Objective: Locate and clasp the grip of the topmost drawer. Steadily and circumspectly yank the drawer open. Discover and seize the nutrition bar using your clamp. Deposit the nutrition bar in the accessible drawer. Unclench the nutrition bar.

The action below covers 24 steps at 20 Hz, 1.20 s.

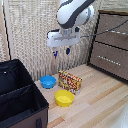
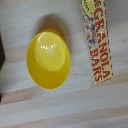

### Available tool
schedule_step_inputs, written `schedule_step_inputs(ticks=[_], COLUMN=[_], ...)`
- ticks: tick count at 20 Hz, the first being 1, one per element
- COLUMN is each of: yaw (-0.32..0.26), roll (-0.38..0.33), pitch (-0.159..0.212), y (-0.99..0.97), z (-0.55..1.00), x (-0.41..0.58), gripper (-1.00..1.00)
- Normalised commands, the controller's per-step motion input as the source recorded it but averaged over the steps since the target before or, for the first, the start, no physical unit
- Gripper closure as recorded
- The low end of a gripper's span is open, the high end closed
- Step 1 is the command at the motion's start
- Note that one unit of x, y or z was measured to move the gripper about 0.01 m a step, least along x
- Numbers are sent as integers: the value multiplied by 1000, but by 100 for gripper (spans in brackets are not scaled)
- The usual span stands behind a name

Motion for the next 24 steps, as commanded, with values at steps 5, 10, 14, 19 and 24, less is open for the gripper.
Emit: schedule_step_inputs(ticks=[5,10,14,19,24], yaw=[135,149,144,127,40], roll=[-268,-298,-293,-320,-338], pitch=[0,0,0,0,12], y=[70,0,0,0,0], z=[259,307,328,236,232], x=[95,59,86,117,359], gripper=[-100,-100,-100,-100,-100])
